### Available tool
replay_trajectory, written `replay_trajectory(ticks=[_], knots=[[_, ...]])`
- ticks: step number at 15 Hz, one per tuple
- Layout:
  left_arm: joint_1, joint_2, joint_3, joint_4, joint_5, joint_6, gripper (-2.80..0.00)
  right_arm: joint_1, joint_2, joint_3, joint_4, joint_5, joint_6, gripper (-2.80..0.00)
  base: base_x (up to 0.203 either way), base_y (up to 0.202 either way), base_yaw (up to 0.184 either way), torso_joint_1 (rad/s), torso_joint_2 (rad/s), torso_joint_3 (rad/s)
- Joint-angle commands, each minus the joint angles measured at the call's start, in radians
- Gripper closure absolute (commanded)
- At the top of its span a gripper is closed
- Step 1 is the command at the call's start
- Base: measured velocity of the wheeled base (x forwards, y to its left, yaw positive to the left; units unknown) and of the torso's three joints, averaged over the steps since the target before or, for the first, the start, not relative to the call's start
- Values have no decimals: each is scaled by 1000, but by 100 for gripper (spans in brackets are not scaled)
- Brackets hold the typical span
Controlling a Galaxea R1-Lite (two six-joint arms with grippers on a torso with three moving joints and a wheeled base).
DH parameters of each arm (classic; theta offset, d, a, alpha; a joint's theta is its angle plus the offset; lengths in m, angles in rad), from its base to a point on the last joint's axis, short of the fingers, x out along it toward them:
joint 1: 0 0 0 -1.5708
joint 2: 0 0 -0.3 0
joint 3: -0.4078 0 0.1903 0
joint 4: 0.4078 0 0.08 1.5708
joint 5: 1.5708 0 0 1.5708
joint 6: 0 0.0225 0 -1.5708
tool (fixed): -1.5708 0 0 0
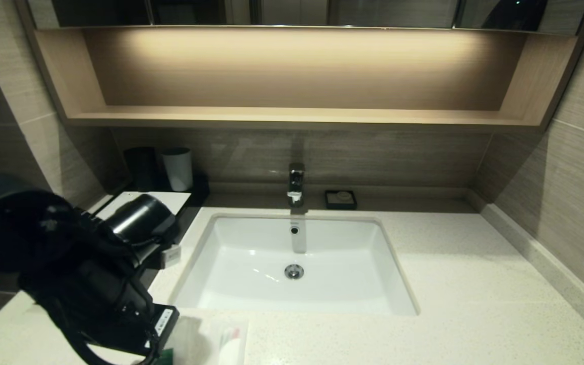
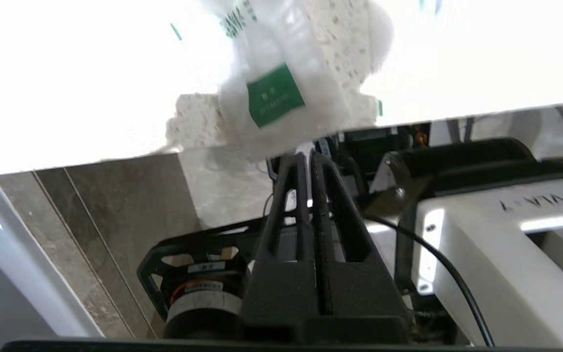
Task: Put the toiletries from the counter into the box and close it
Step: Pick up the bathroom toiletry
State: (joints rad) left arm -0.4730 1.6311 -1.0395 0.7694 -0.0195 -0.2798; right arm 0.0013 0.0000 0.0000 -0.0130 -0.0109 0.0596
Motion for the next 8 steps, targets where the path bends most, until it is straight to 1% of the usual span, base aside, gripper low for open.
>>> replay_trajectory(ticks=[1,8], knots=[[-11,47,42,-8,22,-2,-280,0,2,0,-1,0,0,0,0,0,0,0,0,0],[52,59,94,-18,27,-2,-280,0,2,0,-1,0,0,0,0,0,0,0,0,0]])
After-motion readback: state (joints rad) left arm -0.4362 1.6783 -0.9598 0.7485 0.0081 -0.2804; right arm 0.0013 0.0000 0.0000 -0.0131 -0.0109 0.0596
